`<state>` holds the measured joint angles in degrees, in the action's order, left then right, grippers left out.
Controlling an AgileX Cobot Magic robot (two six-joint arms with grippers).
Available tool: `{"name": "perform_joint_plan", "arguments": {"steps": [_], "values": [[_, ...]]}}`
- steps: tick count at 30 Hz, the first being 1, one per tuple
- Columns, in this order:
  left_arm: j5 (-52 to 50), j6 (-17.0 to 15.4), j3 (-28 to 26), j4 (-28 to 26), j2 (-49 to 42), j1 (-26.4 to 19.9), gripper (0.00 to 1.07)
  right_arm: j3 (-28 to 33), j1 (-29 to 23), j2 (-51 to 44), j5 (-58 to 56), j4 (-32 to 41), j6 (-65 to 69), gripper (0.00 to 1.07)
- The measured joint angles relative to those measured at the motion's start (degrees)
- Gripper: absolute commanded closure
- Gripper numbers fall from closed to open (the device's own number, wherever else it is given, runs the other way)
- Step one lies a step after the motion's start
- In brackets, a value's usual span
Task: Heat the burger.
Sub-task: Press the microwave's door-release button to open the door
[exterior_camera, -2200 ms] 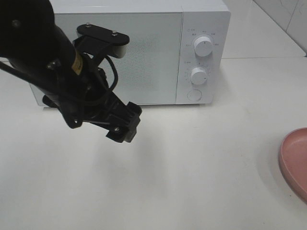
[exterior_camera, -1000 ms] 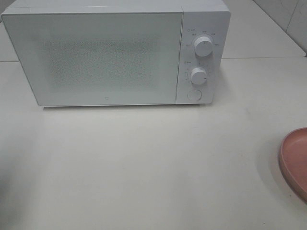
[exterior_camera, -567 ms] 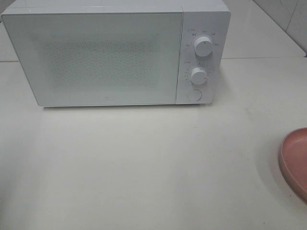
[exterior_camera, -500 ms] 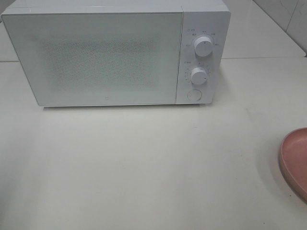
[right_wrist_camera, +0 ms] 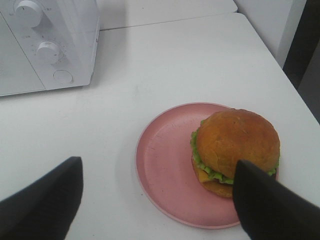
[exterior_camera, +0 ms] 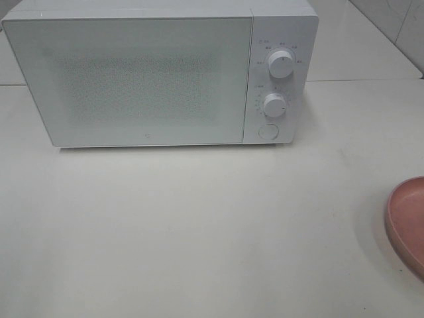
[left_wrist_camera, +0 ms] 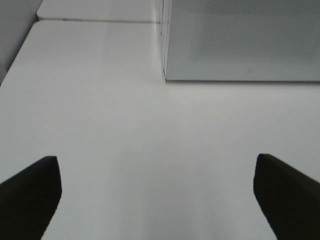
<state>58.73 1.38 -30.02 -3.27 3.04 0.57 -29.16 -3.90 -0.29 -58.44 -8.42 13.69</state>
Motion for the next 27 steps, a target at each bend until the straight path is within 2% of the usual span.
{"name": "perform_joint_plan", "arguments": {"steps": [1,7,27], "values": [[0.0,0.0,0.0,0.0,-2.41,-0.63,0.07,0.0,0.0,0.0,0.0,0.0,0.0,0.32],[0.0,0.0,0.0,0.0,-3.32,-3.32,0.07,0.0,0.0,0.0,0.0,0.0,0.0,0.32],[0.0,0.0,0.0,0.0,-3.32,-3.21,0.07,0.0,0.0,0.0,0.0,0.0,0.0,0.32]]}}
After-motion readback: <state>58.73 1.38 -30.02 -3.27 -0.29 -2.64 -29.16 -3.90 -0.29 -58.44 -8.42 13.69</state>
